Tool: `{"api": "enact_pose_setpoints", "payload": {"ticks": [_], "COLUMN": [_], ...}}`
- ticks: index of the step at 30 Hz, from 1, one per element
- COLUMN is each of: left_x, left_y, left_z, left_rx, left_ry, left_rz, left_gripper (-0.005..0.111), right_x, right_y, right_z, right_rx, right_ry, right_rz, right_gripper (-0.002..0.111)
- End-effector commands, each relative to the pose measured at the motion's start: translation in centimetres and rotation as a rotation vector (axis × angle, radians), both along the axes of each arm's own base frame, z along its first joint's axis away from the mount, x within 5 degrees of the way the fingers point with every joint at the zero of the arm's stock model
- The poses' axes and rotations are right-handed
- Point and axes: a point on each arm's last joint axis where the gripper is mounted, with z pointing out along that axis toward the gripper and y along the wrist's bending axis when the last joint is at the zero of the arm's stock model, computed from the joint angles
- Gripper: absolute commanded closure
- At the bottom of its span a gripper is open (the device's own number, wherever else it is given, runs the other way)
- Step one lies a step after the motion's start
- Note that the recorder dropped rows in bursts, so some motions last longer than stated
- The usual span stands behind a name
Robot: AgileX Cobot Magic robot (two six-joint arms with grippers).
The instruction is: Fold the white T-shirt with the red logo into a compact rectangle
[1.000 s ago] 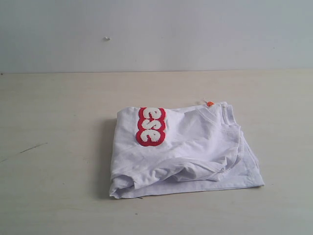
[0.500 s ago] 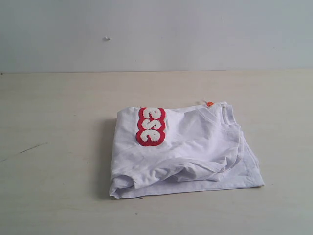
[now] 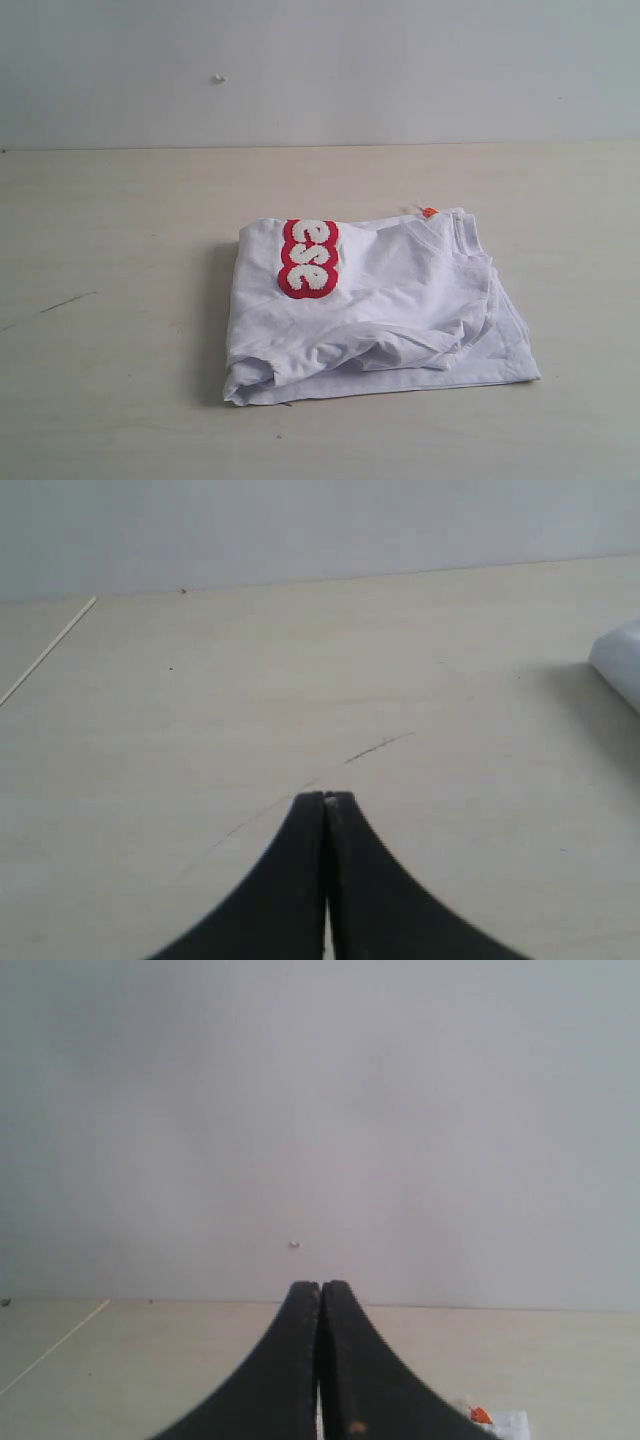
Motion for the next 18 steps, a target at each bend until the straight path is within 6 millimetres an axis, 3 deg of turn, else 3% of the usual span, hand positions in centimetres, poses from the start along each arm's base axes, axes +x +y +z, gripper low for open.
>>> {"api": "enact_pose_setpoints", "payload": {"ticks": [1,6,9,14,18], "left_x": [0.0,0.0,0.0,0.0,0.0], "left_y": [0.0,0.0,0.0,0.0,0.0], "left_z": [0.0,0.0,0.0,0.0,0.0], "left_rx": [-0.005,-0.005,-0.005,-0.005,-0.005], "left_ry": [-0.008,-0.008,-0.008,-0.008,-0.008], "left_rz": [-0.001,-0.001,-0.001,-0.001,-0.001], "left_gripper": [0.107,0.107,0.107,0.107,0.107], "right_x": [2.1,5.9,8.3,12.3,14.9], "right_y": [0.5,1.5,2.1,3.2,3.7], "right_z": [-0.9,-1.2,-2.4,-6.1,-10.3], "right_rx": [-0.124,-0.272,-0.295,-0.292,-0.268], "right_ry": [0.144,0.384,0.476,0.568,0.596], "right_rz": [0.026,0.100,0.124,0.172,0.167], "right_gripper": [0.108,0.108,0.106,0.104,0.104]}}
